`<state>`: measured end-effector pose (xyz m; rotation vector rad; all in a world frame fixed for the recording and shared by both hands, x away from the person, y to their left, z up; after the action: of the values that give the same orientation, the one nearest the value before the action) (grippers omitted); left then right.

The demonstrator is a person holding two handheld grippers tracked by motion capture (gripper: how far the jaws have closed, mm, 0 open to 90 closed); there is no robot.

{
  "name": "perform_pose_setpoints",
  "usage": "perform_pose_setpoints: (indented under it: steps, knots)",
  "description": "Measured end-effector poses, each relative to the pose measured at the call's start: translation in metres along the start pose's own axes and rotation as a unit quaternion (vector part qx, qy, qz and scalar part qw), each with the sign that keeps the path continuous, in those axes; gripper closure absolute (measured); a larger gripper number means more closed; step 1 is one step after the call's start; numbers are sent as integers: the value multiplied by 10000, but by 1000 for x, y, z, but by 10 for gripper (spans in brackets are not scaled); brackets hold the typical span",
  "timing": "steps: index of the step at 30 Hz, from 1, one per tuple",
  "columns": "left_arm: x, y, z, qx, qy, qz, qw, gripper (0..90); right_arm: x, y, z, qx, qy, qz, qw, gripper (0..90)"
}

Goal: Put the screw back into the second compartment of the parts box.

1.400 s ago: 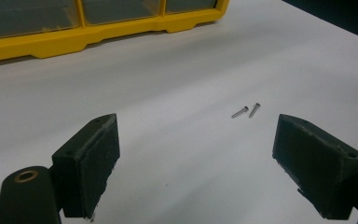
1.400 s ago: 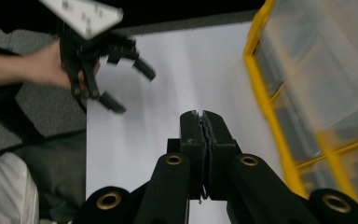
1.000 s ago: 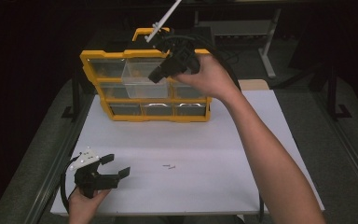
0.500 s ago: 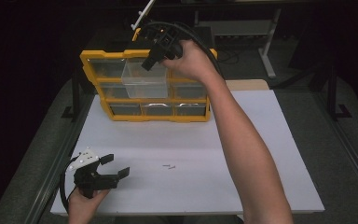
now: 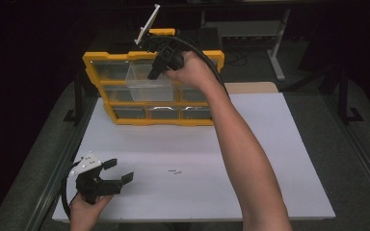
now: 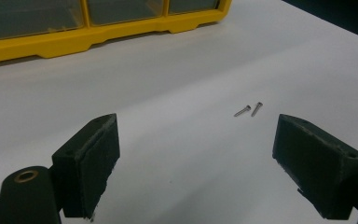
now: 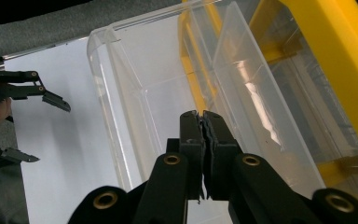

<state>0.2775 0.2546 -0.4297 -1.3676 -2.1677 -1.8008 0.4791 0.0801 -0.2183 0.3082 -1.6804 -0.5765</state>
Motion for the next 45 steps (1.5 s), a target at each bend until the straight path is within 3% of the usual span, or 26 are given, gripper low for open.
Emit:
perform_pose_setpoints:
  steps: [4, 8, 17, 22, 29, 36, 45]
  knots:
    - [0, 0, 0, -4, -11, -31, 10000, 144, -3, 0, -1, -11, -41, 39, 10000, 789]
    - [0, 0, -1, -3, -21, -38, 10000, 144, -3, 0, 0, 3, -59, 36, 10000, 789]
    - [-1, 0, -1, -73, 3, 36, 10000, 143, 33, -3, 4, 62, -218, -411, 9989, 760]
    - [-2, 0, 0, -25, -7, -11, 10000, 144, 55, -7, 19, 243, -205, -675, 9972, 732]
    - [-2, 1, -1, 52, -13, -75, 10000, 143, 70, -22, 45, 514, -185, -833, 9950, 701]
    - [-2, 0, -1, 38, 7, -24, 10000, 144, 61, -49, 72, 656, -59, -889, 9939, 673]
    - [-2, 1, -1, 37, 18, -67, 10000, 144, 22, -98, 97, 776, 112, -780, 9939, 662]
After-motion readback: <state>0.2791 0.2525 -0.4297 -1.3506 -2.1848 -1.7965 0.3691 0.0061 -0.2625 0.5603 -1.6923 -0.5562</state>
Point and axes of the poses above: each handheld gripper's, and its own axes: x roughly backward along the jaws, y roughly out of its top, z roughly to its left, the point moved 6 cm from there along -x, roughly forward along the jaws, and after that the axes turned 12 degrees about x, right-handed, at the moved point
